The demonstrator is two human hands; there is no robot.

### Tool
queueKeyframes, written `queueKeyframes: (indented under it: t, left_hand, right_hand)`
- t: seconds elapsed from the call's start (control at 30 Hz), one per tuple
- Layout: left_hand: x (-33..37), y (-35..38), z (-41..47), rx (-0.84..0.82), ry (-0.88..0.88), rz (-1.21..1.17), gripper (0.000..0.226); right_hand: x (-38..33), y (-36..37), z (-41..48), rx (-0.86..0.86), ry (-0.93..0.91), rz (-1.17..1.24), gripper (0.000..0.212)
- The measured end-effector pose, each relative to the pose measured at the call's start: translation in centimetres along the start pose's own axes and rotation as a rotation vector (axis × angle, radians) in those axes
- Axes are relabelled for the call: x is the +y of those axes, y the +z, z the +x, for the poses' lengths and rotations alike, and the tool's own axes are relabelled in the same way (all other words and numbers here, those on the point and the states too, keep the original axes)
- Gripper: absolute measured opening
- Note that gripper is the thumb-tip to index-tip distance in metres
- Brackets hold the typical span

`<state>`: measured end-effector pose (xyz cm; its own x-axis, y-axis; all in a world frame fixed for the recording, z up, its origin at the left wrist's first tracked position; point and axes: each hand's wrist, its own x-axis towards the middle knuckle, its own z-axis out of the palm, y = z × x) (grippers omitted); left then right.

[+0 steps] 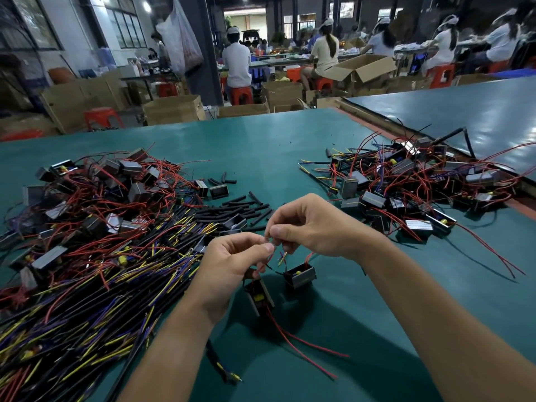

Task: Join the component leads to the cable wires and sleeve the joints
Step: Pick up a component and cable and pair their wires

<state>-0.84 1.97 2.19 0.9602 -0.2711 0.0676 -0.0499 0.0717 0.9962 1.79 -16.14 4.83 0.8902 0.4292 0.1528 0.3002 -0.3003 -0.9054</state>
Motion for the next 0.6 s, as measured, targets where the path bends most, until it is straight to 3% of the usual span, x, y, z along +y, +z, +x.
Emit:
queueKeyframes:
  t: [0.1, 0.4, 0.6]
  left_hand:
    - [0.1, 0.02, -0.02, 0.017, 0.01, -0.011, 0.005]
    - [-0.08, -0.27, 0.12, 0.045, 0.042, -0.021, 0.02]
    - [-0.12, -0.16, 0.21, 0.063, 0.042, -0.029, 0.015]
  right_hand:
    - [-0.02, -0.12, -0.1, -0.004, 0.024, -0.02, 0.016]
    - [-0.47, -0.43, -0.63, -0.104, 0.112, -0.015, 0.021]
    - [-0.25, -0.53, -0.63, -0.149, 0.137, 0.044, 0.018]
